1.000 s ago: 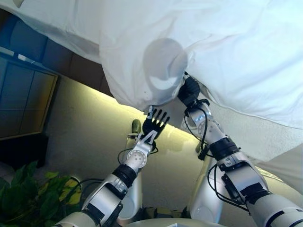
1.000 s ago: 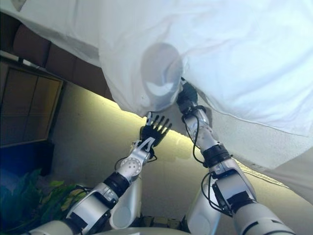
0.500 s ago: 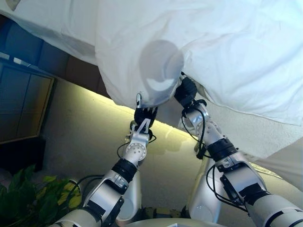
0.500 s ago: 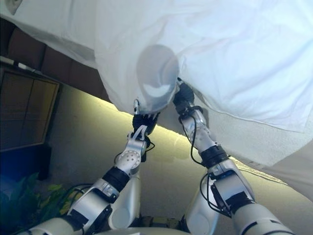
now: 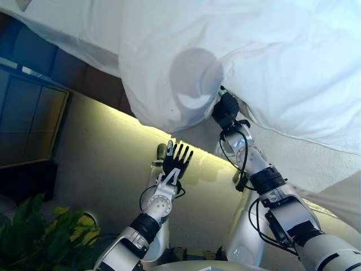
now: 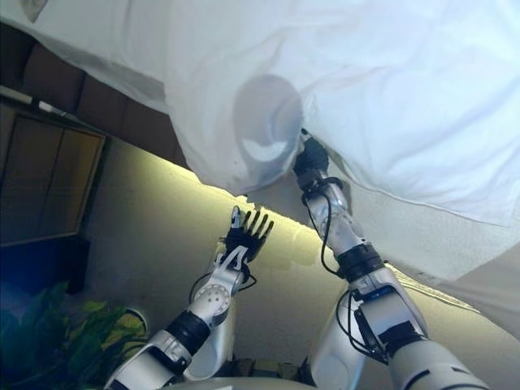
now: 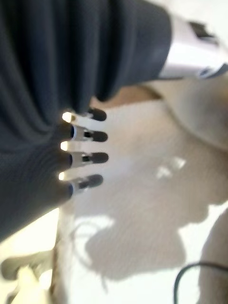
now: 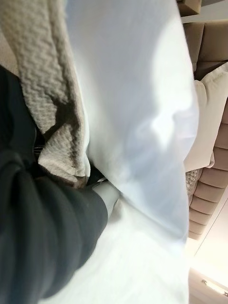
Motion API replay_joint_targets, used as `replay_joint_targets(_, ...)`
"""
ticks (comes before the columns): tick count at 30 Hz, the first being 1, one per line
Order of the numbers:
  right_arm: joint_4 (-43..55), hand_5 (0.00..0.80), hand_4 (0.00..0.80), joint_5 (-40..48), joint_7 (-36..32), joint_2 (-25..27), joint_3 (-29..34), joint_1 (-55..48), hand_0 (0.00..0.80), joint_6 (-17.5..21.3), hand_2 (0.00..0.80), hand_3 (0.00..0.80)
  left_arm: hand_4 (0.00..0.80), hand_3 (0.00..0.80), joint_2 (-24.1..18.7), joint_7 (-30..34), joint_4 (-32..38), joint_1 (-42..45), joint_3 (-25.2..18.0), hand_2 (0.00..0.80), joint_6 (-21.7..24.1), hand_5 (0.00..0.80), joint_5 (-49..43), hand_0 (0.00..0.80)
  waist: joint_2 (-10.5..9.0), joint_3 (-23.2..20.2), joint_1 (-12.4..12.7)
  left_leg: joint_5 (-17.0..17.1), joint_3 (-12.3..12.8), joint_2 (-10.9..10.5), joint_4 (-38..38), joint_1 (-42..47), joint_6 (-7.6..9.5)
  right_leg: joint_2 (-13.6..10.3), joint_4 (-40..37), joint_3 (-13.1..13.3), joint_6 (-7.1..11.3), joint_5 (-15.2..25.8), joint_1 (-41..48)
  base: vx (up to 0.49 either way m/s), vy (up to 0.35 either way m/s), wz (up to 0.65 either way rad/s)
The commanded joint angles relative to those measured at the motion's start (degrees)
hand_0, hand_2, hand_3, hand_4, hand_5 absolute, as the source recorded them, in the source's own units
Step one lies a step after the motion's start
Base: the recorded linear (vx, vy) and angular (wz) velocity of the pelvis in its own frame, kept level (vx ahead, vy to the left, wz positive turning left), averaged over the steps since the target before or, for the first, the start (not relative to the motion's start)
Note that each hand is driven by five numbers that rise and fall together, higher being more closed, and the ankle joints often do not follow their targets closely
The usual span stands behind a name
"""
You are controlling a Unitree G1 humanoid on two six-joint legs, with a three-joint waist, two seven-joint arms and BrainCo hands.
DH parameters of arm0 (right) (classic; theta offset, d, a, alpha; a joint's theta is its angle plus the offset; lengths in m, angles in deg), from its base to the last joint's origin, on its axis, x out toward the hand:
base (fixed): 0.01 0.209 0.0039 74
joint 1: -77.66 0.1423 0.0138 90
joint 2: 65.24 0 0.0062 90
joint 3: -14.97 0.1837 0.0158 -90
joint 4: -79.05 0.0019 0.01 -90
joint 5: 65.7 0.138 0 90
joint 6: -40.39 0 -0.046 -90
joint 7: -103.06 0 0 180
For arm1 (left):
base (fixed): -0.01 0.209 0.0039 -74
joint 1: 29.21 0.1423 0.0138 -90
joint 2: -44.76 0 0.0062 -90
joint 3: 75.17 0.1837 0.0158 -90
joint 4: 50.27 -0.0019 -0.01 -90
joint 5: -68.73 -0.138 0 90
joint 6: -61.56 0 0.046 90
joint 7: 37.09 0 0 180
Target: Make the bed neatly
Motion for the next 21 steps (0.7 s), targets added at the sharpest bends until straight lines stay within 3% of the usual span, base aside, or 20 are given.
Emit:
replay_joint_targets(1, 5.73, 0.800, 0.800, 0.22, -2.86, -0.34, 2.78, 2.86, 0.800, 1.26, 0.800, 0.800, 0.000, 0.000, -0.27, 0.74, 6.31, -3.19, 1.26, 0.000, 3.18, 0.000, -4.30, 0.000, 2.29, -0.22, 1.25, 4.64, -2.47, 0.95, -1.45, -0.99, 2.00, -4.38, -3.36, 2.09, 5.23, 7.08, 2.31, 0.000, 0.000, 0.00)
replay_joint_targets(11, 5.54, 0.800, 0.800, 0.05, -3.25, -1.54, 2.39, 4.45, 0.800, -0.51, 0.800, 0.800, 0.000, 0.000, 2.88, -3.40, 4.39, -11.24, -1.81, 0.000, 6.79, 0.000, -1.26, 0.000, 1.24, -0.22, -0.92, 5.46, -1.26, 1.34, -1.61, -1.40, 2.12, -3.23, -3.47, 3.06, 5.09, 7.24, 1.85, -0.002, 0.024, 0.00)
replay_joint_targets(17, 5.91, 0.800, 0.800, -0.21, -2.94, -2.08, 1.67, 5.61, 0.800, -1.01, 0.800, 0.800, 0.000, 0.000, 5.12, -4.79, 2.24, -14.22, -1.39, 0.000, 7.41, 0.000, 0.51, 0.000, 0.96, -0.22, -2.19, 6.24, -0.49, 1.56, -2.29, -1.54, 1.80, -2.73, -4.73, 3.40, 5.09, 7.63, 1.96, -0.007, 0.045, 0.00)
replay_joint_targets(21, 6.85, 0.800, 0.800, -0.50, -3.45, -2.42, 0.83, 6.20, 0.800, -1.90, 0.800, 0.800, 0.000, 0.000, 6.58, -7.10, -0.83, -17.14, -2.68, 0.000, 9.86, 0.000, -2.12, 0.000, 0.70, -0.22, -3.34, 6.82, 0.19, 1.99, -3.04, -1.47, 1.66, -2.21, -5.53, 4.06, 5.08, 7.89, 1.79, -0.006, 0.091, -0.06)
